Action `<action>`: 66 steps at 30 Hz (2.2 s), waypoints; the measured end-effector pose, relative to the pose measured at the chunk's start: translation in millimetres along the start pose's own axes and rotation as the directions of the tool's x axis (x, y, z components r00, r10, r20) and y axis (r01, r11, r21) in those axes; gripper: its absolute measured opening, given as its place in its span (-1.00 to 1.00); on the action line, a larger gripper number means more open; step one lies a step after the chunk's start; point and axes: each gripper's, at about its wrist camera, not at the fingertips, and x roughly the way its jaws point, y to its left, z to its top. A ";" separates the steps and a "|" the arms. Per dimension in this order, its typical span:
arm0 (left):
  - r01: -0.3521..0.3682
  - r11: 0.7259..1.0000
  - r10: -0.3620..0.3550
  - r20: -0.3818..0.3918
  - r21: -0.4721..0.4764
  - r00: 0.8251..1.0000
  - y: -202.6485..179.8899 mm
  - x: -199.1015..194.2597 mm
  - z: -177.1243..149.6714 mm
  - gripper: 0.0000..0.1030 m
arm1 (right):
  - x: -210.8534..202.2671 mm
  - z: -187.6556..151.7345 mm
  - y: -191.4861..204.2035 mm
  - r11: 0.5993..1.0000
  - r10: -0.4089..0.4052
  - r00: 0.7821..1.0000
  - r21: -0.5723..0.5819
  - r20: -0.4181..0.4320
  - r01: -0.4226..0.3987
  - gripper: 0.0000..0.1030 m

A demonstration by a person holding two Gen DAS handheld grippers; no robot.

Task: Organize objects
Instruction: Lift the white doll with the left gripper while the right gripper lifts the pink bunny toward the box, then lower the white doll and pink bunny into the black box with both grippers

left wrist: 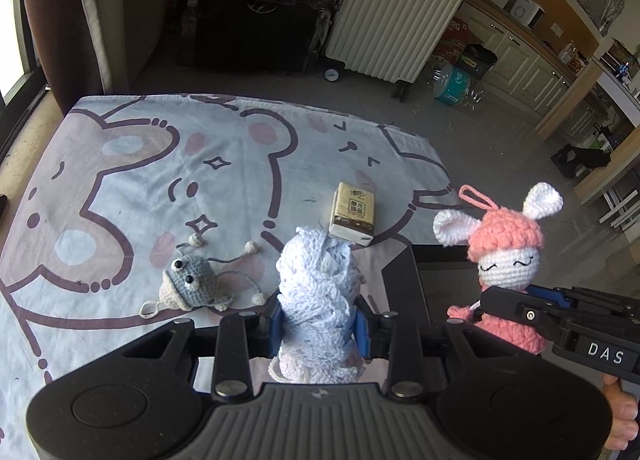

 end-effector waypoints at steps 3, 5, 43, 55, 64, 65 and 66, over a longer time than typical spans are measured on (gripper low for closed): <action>0.042 0.999 -0.042 0.010 -0.002 0.999 -12.7 2.8 6.4 -0.31 | -6.6 2.8 -12.9 1.000 -0.022 1.000 0.009 0.008 0.022 -0.40; 0.067 0.998 -0.067 0.014 0.006 0.998 -23.3 5.3 10.7 -0.31 | -9.8 3.4 -20.7 0.999 -0.042 0.999 0.011 0.013 0.041 -0.40; 0.200 0.980 -0.200 -0.008 0.011 0.980 -111.5 102.2 0.8 -0.31 | 76.1 -61.6 -124.1 0.980 -0.106 0.973 0.147 -0.203 0.137 -0.40; 0.171 0.985 -0.171 -0.026 -0.002 0.985 -118.8 134.0 -3.8 -0.31 | 72.3 -65.0 -122.6 0.980 -0.095 0.971 0.151 -0.220 0.130 -0.29; 0.152 0.988 -0.153 -0.024 -0.018 0.988 -116.9 152.3 -8.3 -0.29 | 51.2 -60.8 -127.8 0.976 -0.080 0.978 0.185 -0.192 0.116 -0.25; 0.157 0.987 -0.157 -0.027 -0.022 0.987 -117.0 154.2 -8.8 -0.28 | 50.7 -60.7 -128.5 0.976 -0.078 0.978 0.185 -0.192 0.114 -0.25; 0.158 0.987 -0.159 -0.030 -0.032 0.987 -117.3 156.3 -9.4 -0.23 | 50.2 -60.6 -128.9 0.976 -0.077 0.979 0.185 -0.191 0.113 -0.25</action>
